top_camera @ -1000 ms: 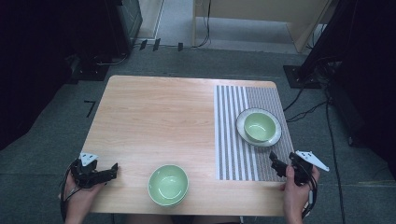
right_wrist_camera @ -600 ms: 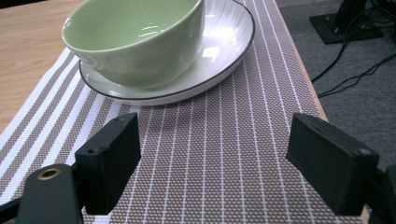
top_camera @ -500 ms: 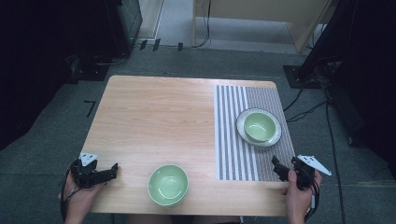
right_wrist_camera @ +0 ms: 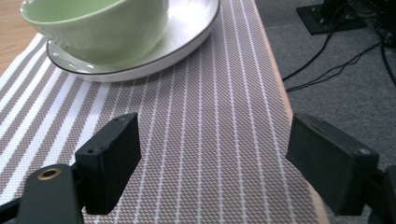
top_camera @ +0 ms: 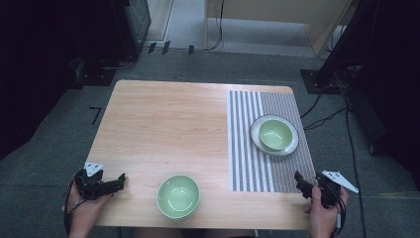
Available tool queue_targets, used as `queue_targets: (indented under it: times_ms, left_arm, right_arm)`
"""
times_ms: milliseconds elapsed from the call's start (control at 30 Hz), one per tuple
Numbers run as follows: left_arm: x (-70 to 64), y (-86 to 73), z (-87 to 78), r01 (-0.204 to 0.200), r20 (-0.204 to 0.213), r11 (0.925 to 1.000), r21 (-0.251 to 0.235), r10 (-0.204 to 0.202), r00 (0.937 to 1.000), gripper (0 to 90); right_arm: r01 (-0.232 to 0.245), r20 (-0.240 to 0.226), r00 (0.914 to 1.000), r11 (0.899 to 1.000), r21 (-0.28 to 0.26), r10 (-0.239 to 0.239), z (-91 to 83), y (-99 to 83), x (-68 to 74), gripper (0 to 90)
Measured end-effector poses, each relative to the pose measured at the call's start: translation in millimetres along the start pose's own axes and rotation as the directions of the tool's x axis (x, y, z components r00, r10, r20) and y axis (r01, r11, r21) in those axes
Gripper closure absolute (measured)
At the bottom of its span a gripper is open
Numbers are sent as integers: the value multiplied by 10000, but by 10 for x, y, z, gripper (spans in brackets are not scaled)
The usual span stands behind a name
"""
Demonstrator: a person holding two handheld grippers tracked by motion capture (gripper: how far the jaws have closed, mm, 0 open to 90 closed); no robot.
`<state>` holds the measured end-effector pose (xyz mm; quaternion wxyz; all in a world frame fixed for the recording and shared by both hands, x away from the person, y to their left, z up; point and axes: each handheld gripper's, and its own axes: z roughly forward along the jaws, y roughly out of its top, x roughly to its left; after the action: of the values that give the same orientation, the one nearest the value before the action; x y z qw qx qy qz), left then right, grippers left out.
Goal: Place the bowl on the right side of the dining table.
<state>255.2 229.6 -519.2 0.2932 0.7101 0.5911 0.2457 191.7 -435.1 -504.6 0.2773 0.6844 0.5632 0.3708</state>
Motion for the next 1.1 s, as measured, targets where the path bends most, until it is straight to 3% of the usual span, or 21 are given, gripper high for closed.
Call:
queue_targets:
  times_ms: [367, 533, 667, 933, 1100]
  left_arm:
    - [0, 0, 0, 9, -3, 10000, 0, -9, 10000, 0]
    - [0, 0, 0, 9, -4, 10000, 0, -9, 10000, 0]
    - [0, 0, 0, 6, -6, 10000, 1, -6, 10000, 0]
    - [1, -1, 0, 17, -17, 10000, 0, -17, 10000, 0]
    - [1, -1, -1, 19, -19, 10000, 3, -19, 10000, 0]
  right_arm:
    - [234, -31, 9997, 9991, 364, -233, 1, -107, -90, 173]
    - [352, -169, 9993, 9962, 797, -339, 62, -159, -67, 174]
    - [444, -219, 9988, 9955, 843, -426, 80, -160, -48, 174]
    - [938, -126, 9956, 9904, 1013, -930, 99, -170, 14, 172]
    - [1507, 139, 9881, 9815, 1182, -1534, 119, -178, 69, 162]
